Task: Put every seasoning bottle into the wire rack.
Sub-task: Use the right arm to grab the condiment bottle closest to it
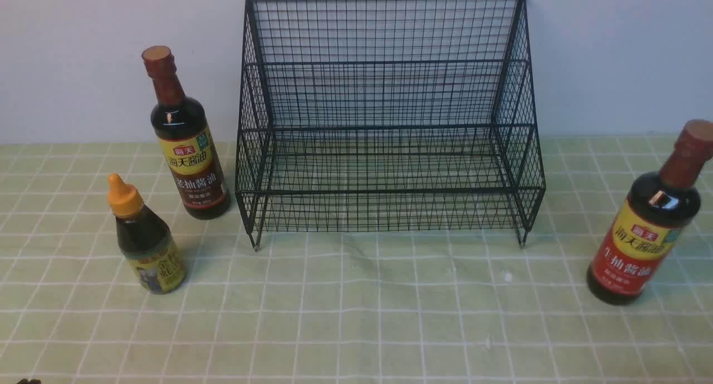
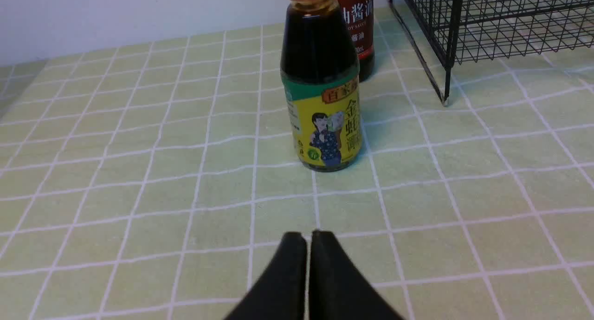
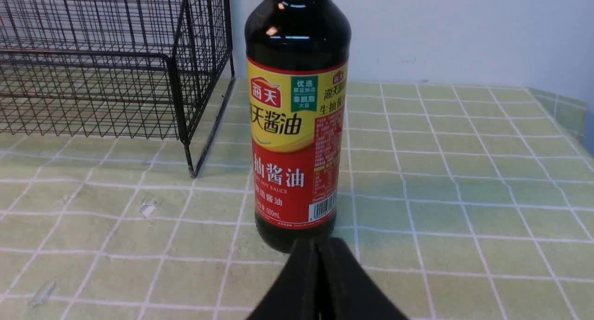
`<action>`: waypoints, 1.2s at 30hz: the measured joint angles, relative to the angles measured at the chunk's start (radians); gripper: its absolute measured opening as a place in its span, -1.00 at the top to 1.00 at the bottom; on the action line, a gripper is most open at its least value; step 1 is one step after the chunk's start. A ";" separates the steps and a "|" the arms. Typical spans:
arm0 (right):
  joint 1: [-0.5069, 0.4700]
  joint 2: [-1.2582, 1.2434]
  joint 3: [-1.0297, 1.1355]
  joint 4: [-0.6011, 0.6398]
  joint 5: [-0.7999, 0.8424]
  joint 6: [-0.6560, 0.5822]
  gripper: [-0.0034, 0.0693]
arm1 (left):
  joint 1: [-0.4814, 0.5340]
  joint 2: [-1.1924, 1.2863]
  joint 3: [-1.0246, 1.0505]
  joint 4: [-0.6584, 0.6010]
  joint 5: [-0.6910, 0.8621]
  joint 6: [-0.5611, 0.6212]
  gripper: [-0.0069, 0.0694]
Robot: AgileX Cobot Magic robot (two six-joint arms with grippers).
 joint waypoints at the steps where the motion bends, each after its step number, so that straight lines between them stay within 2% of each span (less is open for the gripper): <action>1: 0.000 0.000 0.000 0.000 0.000 0.000 0.95 | 0.000 0.000 0.000 0.000 0.000 0.000 0.84; 20: 0.000 0.000 0.000 0.001 -0.005 0.000 0.95 | 0.000 0.000 0.000 0.000 0.000 0.000 0.84; 26: 0.000 0.000 0.010 0.190 -0.200 0.003 0.95 | 0.000 0.000 0.000 0.000 0.000 0.000 0.84; 30: 0.000 0.000 0.010 0.378 -0.405 0.003 0.95 | 0.000 0.000 0.000 0.000 0.000 0.000 0.84; 36: 0.000 0.000 0.010 0.453 -0.595 0.013 0.95 | 0.000 0.000 0.000 0.000 0.000 0.000 0.84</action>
